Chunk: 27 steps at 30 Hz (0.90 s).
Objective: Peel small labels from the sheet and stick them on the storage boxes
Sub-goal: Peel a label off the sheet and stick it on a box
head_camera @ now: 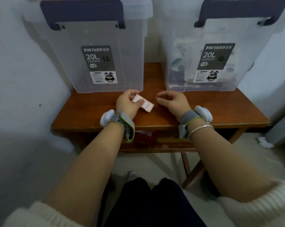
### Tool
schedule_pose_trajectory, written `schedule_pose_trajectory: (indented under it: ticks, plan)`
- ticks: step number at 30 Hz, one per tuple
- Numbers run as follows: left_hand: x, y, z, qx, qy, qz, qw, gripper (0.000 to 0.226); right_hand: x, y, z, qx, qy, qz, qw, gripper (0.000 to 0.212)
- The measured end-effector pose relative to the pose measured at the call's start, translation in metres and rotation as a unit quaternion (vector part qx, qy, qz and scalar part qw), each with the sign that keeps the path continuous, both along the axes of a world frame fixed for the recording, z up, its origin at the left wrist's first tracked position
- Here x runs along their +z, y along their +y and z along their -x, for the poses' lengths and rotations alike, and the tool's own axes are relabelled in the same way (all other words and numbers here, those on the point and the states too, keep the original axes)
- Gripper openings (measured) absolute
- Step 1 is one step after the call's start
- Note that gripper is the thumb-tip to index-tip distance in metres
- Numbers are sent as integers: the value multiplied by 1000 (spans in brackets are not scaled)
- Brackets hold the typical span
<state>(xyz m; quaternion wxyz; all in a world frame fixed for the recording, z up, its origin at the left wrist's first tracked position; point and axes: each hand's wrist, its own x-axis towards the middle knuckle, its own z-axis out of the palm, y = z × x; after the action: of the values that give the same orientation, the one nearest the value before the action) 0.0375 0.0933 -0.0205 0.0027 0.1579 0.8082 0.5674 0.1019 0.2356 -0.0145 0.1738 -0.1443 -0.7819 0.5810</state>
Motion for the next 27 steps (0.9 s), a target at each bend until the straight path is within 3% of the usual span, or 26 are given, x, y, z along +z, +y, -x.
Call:
schedule_pose_trajectory:
  ticks: [4, 10, 20, 27]
  plan:
    - [0, 2, 4, -18, -4, -33, 999, 26, 3, -3, -2, 56, -4, 7, 998, 25]
    - [0, 4, 1, -65, -22, -29, 997, 19, 4, -11, -7, 90, -43, -159, 982, 28]
    - [-1, 7, -5, -50, 17, 21, 998, 23, 6, -6, -11, 98, -4, -96, 991, 25]
    - [-3, 8, -5, -60, 28, 51, 997, 22, 5, -7, -13, 92, -16, -104, 990, 21]
